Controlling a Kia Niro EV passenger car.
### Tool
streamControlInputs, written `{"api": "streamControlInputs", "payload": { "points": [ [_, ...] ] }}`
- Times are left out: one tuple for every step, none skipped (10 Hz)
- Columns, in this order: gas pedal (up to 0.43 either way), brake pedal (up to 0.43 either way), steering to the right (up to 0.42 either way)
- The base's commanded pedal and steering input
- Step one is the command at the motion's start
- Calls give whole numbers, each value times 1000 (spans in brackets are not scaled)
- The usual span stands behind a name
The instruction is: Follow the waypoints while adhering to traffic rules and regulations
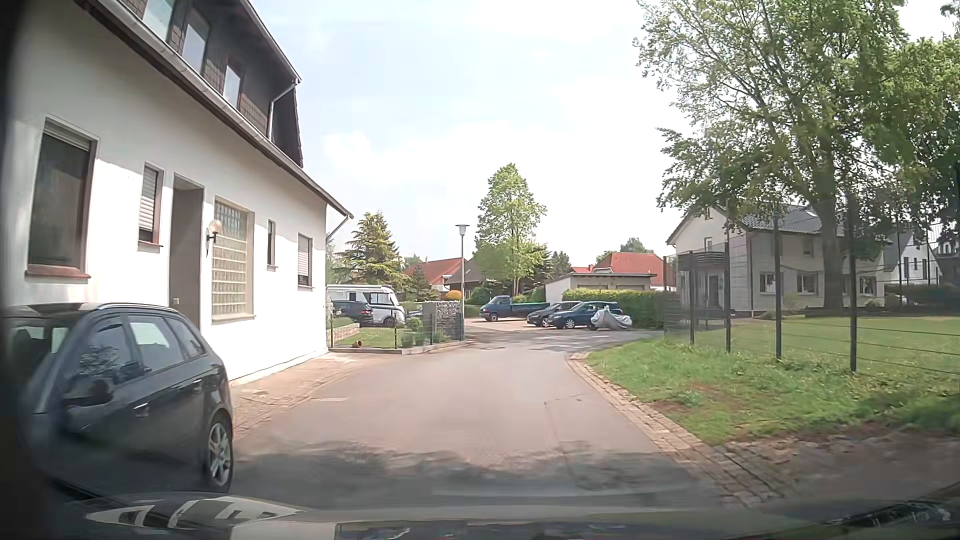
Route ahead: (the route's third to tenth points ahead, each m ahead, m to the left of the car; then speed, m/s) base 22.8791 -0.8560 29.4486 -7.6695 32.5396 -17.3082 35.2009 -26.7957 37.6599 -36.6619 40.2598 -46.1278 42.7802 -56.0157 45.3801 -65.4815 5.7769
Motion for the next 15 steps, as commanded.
{"api": "streamControlInputs", "payload": {
  "points": [
    [118,0,-23],
    [118,0,-23],
    [118,0,-23],
    [118,0,-22],
    [110,0,-18],
    [98,0,-11],
    [98,0,-5],
    [98,0,-6],
    [98,0,-10],
    [98,0,-10],
    [67,0,-9],
    [28,0,-7],
    [0,0,-6],
    [0,0,-6],
    [0,0,-6]
  ]
}}
